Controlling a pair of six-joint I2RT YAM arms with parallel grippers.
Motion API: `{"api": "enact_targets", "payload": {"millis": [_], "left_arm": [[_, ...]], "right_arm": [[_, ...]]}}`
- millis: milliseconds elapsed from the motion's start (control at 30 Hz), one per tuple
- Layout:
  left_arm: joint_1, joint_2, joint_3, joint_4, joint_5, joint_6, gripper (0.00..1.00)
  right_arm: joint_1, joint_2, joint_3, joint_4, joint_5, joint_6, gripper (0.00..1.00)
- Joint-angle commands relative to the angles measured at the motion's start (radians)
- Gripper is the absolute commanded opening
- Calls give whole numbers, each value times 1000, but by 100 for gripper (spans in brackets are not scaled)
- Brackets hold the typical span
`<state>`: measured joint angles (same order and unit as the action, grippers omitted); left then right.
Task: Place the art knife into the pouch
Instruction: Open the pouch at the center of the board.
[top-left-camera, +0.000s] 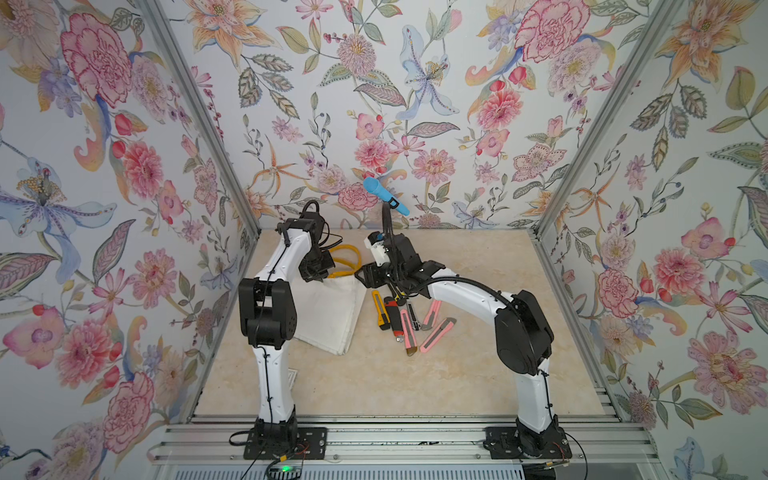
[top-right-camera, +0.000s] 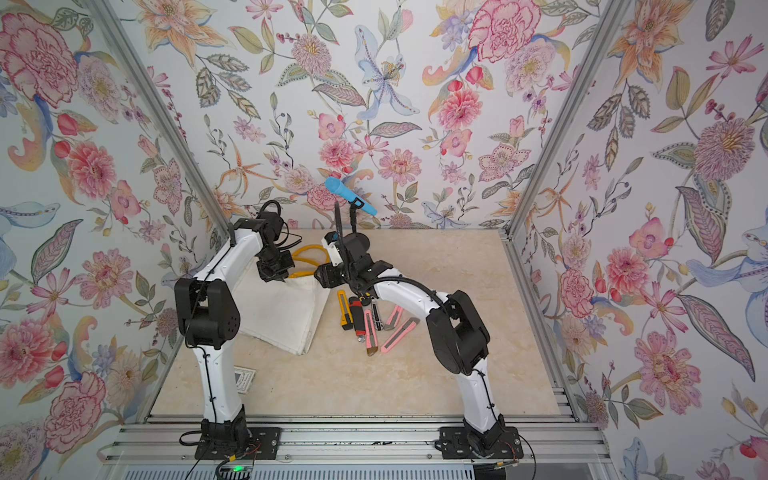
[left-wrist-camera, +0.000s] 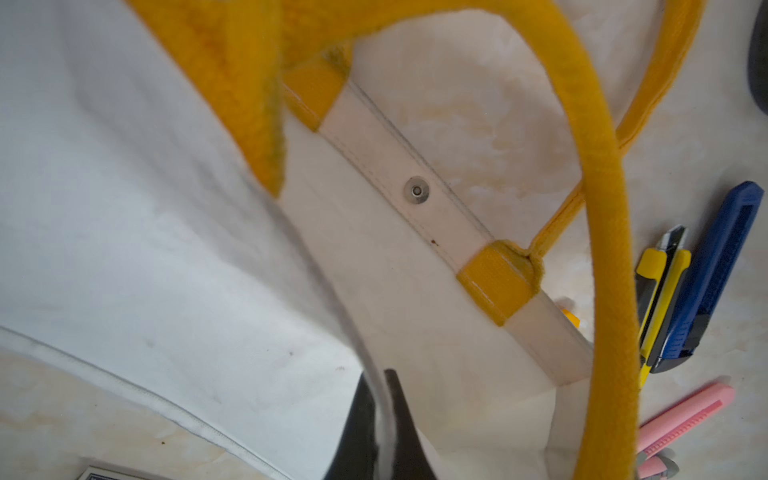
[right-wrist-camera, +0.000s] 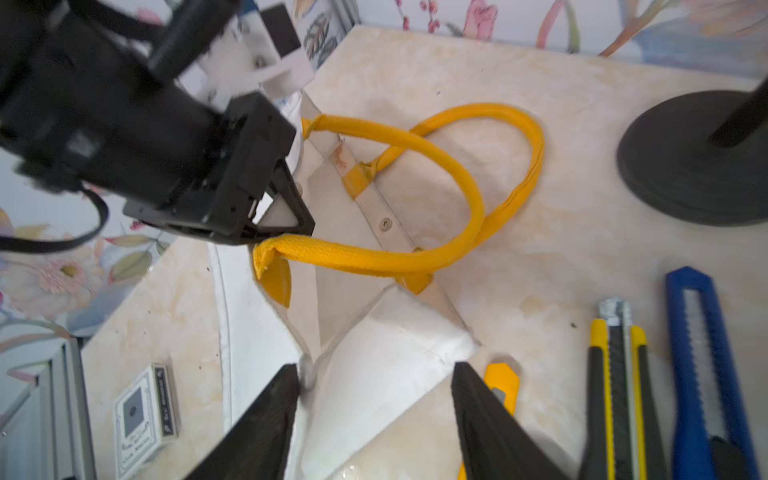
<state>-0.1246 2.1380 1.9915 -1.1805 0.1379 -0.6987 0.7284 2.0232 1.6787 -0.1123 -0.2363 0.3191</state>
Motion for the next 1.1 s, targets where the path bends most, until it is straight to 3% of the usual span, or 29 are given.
{"api": "enact_targets", "payload": {"millis": [0, 167, 300, 633, 800, 1067], "left_arm": [[-43, -70, 47, 10, -89, 103, 0], [-126, -161, 77, 124, -101, 202, 0], [-143, -263, 37, 230, -89, 236, 0], [-141, -496, -183, 510, -28, 307, 0], [-138, -528, -232, 556, -15, 306, 0], [-108, -497, -185, 547, 27, 280, 0]], "right_arm": [[-68, -91, -32, 47, -59, 79, 69], [-174, -111, 2, 17, -129, 110, 73], [-223, -65, 72, -27, -207, 140, 72], [-225, 21, 225, -74, -361, 146, 77], [-226, -6, 194, -99, -307, 130, 80], [-206, -71, 64, -107, -255, 129, 80]]}}
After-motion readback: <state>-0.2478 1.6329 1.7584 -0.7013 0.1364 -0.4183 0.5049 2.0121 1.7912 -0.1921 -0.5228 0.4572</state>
